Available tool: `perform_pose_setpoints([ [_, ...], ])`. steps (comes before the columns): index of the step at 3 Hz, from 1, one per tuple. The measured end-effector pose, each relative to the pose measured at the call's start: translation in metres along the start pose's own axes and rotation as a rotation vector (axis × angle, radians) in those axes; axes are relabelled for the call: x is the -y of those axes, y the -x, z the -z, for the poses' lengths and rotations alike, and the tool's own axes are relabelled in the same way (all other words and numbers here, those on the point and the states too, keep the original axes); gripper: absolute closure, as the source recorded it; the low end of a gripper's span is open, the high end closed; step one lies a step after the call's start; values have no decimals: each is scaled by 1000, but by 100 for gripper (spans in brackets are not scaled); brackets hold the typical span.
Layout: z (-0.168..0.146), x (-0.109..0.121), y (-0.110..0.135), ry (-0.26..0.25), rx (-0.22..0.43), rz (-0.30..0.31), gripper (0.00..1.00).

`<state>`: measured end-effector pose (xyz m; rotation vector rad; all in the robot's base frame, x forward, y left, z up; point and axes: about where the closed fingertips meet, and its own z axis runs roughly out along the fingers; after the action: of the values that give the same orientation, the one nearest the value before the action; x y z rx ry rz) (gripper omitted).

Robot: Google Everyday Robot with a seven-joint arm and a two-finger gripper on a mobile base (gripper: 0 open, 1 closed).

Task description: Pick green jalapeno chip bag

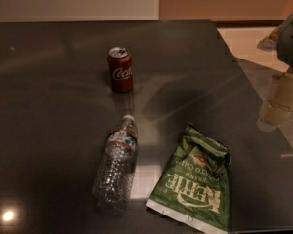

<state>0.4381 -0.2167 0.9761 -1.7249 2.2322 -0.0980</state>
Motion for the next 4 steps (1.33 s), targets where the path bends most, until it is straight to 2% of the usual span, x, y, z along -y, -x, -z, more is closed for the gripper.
perform_pose_setpoints([
  [1,0,0,0,0,0,0,0],
  [2,-3,0,11,37,12,63,0],
  [3,-22,-10,34,131,37,209,0],
  [4,-48,-28,48,231,67,354,0],
])
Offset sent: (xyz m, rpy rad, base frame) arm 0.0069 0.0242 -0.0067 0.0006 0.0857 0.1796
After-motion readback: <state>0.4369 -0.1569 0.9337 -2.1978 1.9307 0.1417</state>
